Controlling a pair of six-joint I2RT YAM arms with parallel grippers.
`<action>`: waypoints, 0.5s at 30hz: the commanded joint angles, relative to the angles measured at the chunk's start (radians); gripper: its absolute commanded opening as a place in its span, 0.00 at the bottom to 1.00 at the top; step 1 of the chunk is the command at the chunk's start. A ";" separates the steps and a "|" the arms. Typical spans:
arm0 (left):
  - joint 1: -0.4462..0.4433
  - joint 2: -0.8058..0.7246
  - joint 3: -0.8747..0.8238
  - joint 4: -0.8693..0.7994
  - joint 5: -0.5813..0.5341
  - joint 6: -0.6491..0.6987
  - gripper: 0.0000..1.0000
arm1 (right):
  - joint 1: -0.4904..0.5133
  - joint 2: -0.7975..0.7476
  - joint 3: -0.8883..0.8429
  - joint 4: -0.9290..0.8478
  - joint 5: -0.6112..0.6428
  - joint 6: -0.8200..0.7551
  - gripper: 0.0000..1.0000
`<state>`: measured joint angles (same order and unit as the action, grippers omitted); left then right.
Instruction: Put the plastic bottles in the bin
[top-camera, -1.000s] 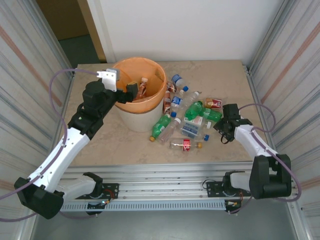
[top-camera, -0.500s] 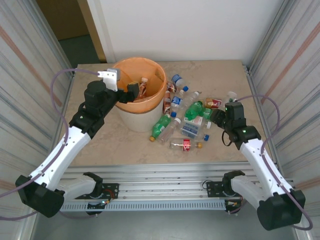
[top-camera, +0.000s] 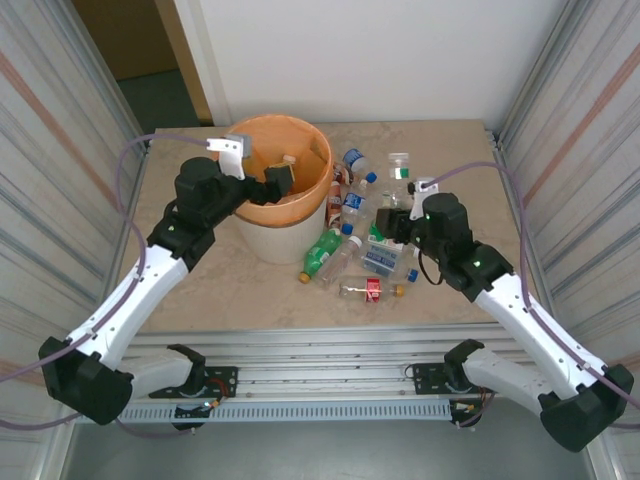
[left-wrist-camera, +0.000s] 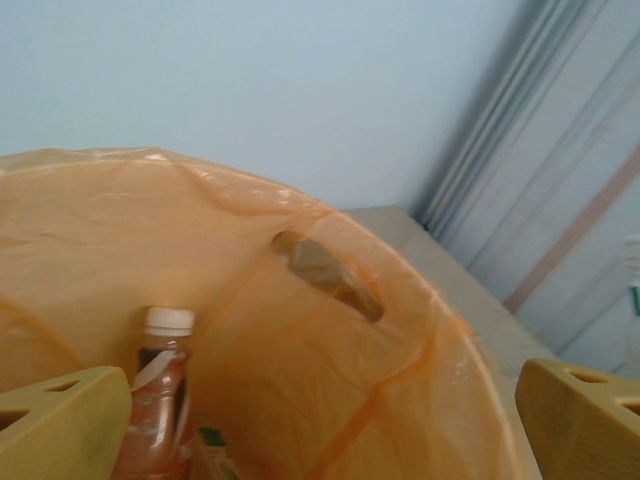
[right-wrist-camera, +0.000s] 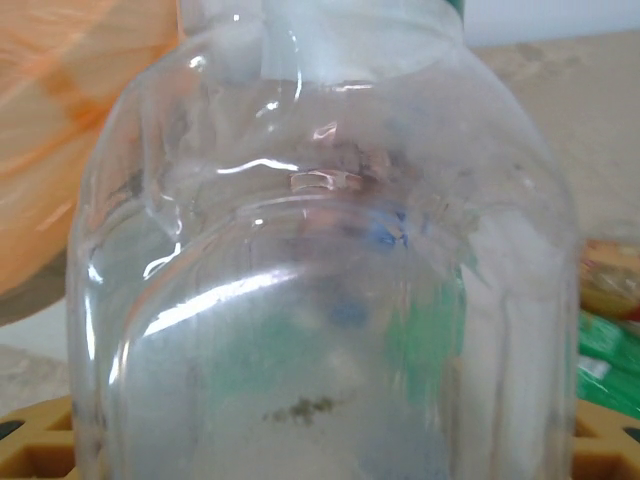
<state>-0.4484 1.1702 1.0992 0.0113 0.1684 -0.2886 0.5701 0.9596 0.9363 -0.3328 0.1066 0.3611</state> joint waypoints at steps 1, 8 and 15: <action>-0.011 0.028 0.019 0.095 0.138 -0.069 0.99 | 0.051 0.021 0.049 0.071 -0.027 -0.092 0.35; -0.079 0.105 0.065 0.199 0.267 -0.112 0.98 | 0.144 0.087 0.090 0.105 -0.036 -0.168 0.35; -0.146 0.193 0.133 0.252 0.316 -0.142 0.97 | 0.202 0.128 0.124 0.121 -0.036 -0.212 0.35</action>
<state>-0.5819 1.3472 1.1870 0.1860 0.4282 -0.3969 0.7540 1.0821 1.0187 -0.2527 0.0772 0.1989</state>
